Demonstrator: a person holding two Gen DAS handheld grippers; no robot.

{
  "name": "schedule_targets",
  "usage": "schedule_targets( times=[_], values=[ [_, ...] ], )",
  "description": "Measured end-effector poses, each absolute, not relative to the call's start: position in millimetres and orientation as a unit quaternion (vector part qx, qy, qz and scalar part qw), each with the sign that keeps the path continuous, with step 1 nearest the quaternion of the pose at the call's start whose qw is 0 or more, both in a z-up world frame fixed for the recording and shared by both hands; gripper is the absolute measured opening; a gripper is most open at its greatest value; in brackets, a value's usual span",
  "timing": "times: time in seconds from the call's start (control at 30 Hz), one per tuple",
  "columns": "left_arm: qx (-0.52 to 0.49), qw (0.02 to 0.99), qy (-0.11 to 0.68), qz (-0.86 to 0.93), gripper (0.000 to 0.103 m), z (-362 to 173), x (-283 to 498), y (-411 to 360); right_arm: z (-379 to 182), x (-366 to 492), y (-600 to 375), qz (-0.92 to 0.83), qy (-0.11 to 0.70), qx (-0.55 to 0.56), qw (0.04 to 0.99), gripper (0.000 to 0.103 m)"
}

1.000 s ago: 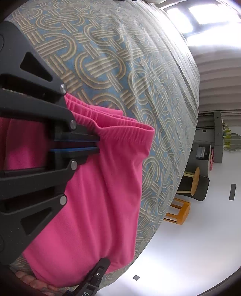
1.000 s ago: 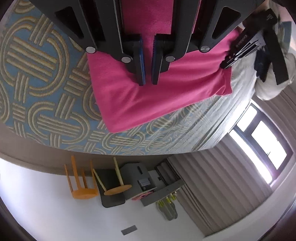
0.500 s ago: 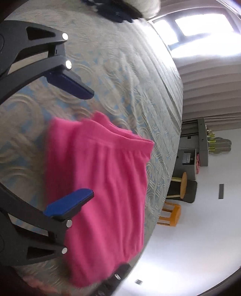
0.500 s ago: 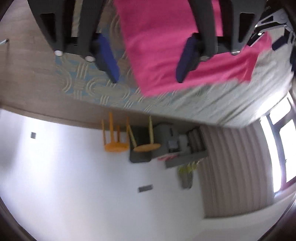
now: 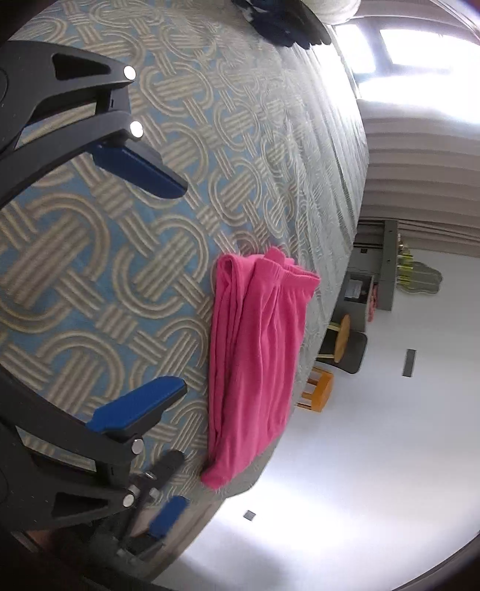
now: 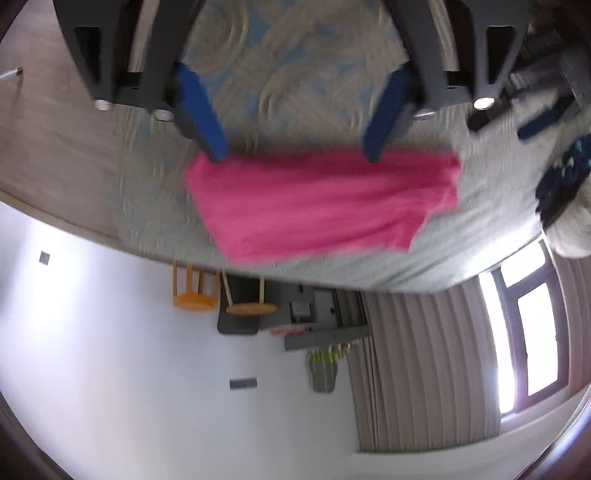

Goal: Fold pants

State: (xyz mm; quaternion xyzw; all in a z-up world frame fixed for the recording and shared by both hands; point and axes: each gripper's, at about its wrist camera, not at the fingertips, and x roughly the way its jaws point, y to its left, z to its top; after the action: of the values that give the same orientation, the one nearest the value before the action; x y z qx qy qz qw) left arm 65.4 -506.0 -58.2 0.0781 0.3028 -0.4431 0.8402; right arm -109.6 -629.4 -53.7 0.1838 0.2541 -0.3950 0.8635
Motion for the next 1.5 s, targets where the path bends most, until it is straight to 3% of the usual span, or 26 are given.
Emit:
schedule_targets(
  times=[0.27, 0.33, 0.5, 0.67, 1.5],
  values=[
    [0.069, 0.836, 0.305, -0.451, 0.097, -62.6, 60.1, -491.3, -27.9, -110.9, -618.2, -0.392, 0.223, 0.217, 0.866, 0.084],
    [0.068, 0.833, 0.314, -0.451, 0.097, -66.1, 62.9, -492.7, -22.3, -103.8, -618.1, -0.393, 0.208, 0.206, 0.872, 0.089],
    [0.079, 0.831, 0.323, -0.445, 0.097, -72.4, 62.5, -497.6, -41.5, -81.6, -613.5, -0.399, 0.247, 0.173, 0.866, 0.090],
    [0.088, 0.834, 0.318, -0.441, 0.097, -73.3, 60.8, -499.9, -42.2, -97.2, -613.9, -0.405, 0.214, 0.187, 0.869, 0.090],
    [0.111, 0.855, 0.279, -0.423, 0.101, -67.1, 47.1, -498.3, -40.8, -89.7, -606.2, -0.414, 0.228, 0.167, 0.865, 0.095]
  ],
)
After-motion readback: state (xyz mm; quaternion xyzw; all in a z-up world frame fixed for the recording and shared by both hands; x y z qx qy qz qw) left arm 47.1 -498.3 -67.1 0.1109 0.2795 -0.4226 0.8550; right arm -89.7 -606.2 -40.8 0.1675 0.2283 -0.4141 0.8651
